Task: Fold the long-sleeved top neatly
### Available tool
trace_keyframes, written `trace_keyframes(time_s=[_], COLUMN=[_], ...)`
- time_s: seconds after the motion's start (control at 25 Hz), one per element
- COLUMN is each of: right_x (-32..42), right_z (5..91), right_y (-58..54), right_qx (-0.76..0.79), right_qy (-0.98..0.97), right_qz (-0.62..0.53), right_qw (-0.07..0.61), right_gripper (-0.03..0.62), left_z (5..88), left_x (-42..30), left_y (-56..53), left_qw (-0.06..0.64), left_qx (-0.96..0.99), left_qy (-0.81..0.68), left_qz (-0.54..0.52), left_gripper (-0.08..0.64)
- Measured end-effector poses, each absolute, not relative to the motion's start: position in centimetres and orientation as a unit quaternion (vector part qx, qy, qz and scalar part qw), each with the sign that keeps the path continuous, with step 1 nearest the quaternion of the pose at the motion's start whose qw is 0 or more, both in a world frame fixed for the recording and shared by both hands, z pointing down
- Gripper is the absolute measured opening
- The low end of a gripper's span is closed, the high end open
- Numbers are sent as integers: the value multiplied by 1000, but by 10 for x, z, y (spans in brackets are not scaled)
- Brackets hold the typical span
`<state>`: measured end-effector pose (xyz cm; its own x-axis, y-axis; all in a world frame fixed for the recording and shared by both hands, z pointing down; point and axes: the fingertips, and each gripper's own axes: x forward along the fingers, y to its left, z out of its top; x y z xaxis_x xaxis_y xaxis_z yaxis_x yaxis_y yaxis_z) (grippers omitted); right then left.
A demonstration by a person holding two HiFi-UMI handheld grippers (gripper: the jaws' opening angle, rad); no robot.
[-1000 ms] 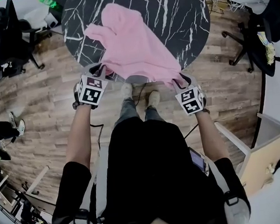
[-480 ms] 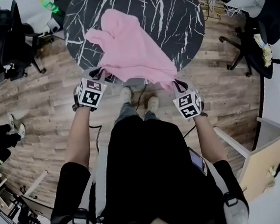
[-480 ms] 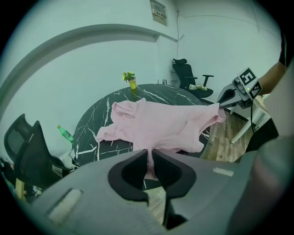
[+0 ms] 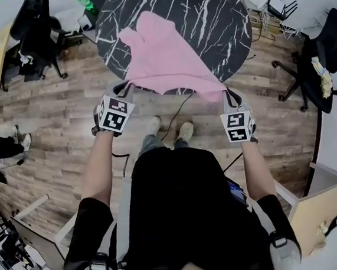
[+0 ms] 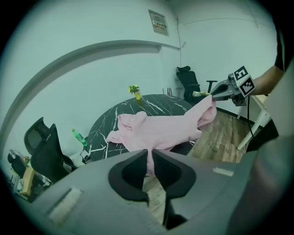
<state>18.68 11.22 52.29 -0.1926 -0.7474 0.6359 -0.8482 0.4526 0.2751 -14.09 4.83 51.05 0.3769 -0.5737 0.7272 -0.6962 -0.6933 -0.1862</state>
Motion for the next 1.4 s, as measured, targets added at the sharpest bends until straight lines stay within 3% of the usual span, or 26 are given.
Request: trace_keyframes(time_s=[0.76,1.4], right_x=[118,108], right_z=[394,397], right_y=[193,299], right_qx=[639,660], right_qy=[-708,-697], right_qz=[-13,4], right_qw=[300,282], right_gripper=[17,17], left_z=[416,422], left_x=[-214,-227], left_y=[129,231], left_qw=[10,24], left_qx=[874,880], left_qy=[-352,-336], left_qz=[336,336], left_gripper=[31,30])
